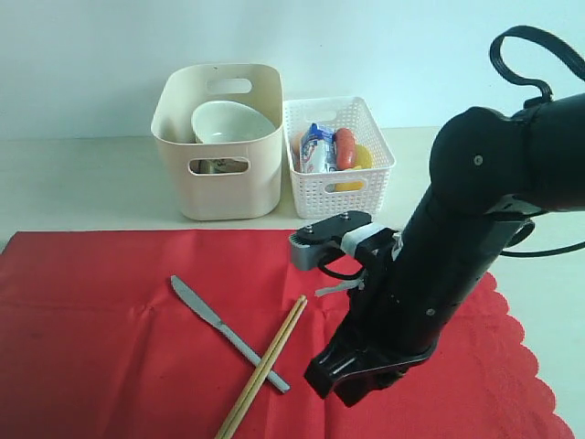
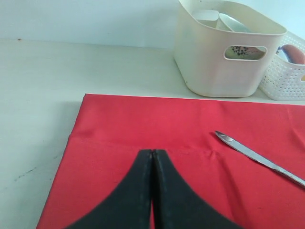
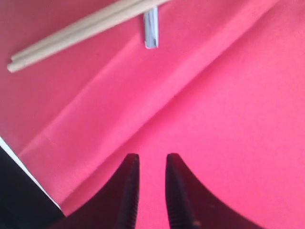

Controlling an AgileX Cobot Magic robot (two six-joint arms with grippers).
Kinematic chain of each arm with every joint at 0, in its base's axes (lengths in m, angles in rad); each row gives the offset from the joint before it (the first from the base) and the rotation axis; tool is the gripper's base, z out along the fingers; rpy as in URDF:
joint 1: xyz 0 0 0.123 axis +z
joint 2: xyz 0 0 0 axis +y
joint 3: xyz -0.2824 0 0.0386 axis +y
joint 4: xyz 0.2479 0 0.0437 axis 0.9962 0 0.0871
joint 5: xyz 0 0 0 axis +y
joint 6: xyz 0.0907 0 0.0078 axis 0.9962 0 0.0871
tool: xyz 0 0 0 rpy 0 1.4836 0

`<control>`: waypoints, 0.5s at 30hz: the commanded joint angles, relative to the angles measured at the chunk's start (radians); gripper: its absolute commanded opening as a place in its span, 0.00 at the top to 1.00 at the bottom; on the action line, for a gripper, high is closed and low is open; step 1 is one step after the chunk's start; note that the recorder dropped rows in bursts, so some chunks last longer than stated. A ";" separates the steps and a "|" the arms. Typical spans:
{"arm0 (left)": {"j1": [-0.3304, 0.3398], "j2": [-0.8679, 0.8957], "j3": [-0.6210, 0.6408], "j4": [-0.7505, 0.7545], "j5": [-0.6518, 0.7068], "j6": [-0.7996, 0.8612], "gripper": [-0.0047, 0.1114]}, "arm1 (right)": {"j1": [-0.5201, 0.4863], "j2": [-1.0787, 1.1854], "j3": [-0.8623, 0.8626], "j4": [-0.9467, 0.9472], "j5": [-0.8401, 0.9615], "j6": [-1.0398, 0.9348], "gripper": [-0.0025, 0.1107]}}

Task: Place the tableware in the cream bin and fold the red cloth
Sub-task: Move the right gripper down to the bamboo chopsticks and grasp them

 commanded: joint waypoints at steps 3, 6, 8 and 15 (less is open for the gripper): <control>0.003 -0.005 0.002 -0.002 -0.009 -0.006 0.96 | -0.003 0.014 0.002 0.187 -0.107 -0.027 0.80; 0.003 -0.005 0.002 -0.002 -0.009 -0.006 0.96 | 0.009 0.014 0.002 0.215 -0.107 -0.027 0.80; 0.003 -0.005 0.002 -0.002 -0.009 -0.006 0.96 | 0.039 0.014 0.002 0.194 -0.112 -0.027 0.80; 0.003 -0.005 0.002 -0.002 -0.009 -0.006 0.96 | 0.194 0.023 -0.011 0.027 -0.225 0.214 0.81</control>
